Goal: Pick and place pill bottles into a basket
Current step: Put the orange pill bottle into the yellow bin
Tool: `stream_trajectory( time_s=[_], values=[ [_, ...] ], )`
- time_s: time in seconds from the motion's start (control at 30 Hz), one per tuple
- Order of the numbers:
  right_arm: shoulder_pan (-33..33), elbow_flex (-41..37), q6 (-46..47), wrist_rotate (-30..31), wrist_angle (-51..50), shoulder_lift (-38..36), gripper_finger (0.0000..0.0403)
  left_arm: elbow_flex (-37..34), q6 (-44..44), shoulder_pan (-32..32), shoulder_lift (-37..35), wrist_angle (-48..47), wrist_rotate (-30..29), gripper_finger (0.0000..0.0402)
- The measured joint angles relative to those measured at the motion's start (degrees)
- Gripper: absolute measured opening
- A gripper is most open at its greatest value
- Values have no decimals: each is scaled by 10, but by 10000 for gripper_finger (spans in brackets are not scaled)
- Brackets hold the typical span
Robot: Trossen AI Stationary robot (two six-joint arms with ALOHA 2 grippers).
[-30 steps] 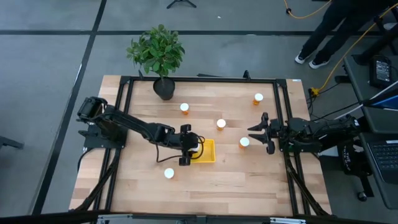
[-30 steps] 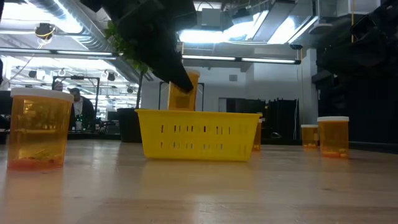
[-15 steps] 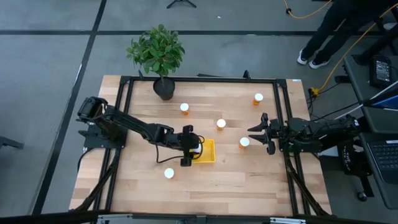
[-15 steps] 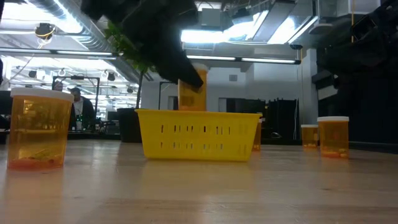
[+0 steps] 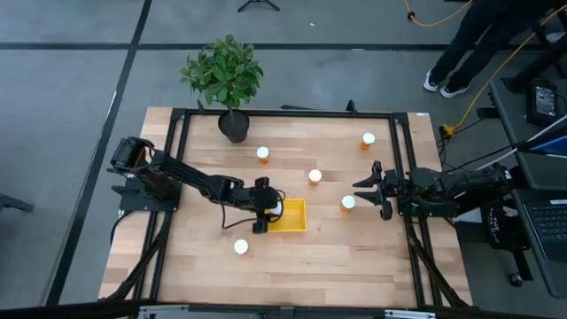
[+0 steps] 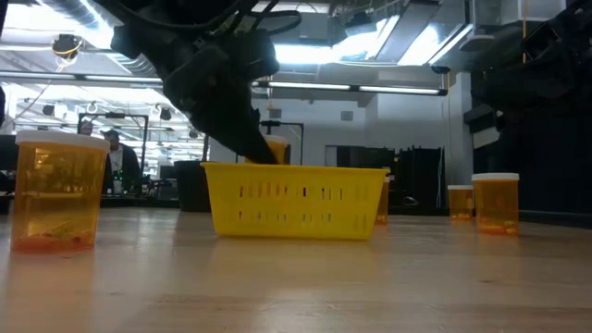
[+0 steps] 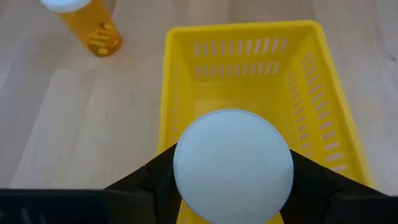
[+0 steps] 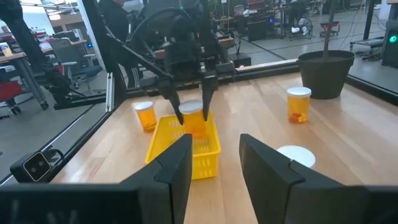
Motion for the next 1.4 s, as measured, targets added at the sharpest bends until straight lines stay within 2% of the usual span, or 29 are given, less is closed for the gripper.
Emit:
stream_trajectory(
  time_s=[1.4],
  values=[
    [0,0,-1,0,0,0,137,0,-10,5,6,-19,0,214]
  ],
)
